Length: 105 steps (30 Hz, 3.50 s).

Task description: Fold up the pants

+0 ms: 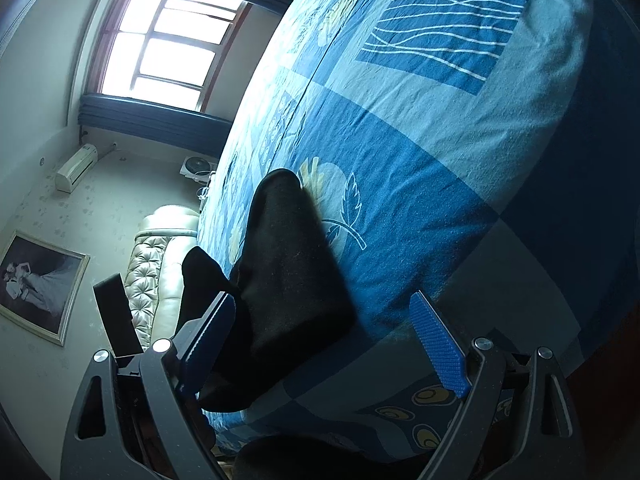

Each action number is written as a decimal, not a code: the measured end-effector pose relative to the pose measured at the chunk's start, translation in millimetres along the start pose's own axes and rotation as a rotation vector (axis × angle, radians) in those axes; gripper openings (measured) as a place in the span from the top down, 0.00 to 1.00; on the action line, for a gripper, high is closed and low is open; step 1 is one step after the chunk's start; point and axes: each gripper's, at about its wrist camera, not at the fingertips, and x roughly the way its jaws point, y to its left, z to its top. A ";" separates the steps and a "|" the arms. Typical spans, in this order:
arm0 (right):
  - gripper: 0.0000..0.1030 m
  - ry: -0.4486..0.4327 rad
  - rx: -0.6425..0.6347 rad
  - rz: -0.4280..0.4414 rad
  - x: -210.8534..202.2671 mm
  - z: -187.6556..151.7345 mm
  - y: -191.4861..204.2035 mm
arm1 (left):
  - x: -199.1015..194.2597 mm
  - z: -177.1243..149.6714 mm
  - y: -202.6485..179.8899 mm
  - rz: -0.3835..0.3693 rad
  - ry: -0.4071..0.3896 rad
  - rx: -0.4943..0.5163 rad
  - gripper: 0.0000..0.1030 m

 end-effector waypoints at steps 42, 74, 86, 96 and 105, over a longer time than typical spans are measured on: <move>0.77 0.303 -0.411 -0.029 134.5 -43.0 150.0 | -24.6 -173.4 241.0 -0.211 -0.066 -0.639 0.06; 0.90 0.160 -0.373 -0.198 85.2 8.3 75.2 | -12.4 -144.7 203.4 -0.267 -0.072 -0.551 0.06; 0.90 0.165 -0.298 -0.149 86.5 12.3 58.1 | -6.4 -144.3 201.5 -0.260 -0.070 -0.543 0.06; 0.90 0.172 -0.248 -0.111 82.9 15.5 46.9 | 1.6 -141.9 195.7 -0.237 -0.036 -0.494 0.05; 0.88 0.173 -0.249 -0.107 79.6 20.4 46.8 | 11.7 -137.2 185.4 -0.167 -0.006 -0.404 0.02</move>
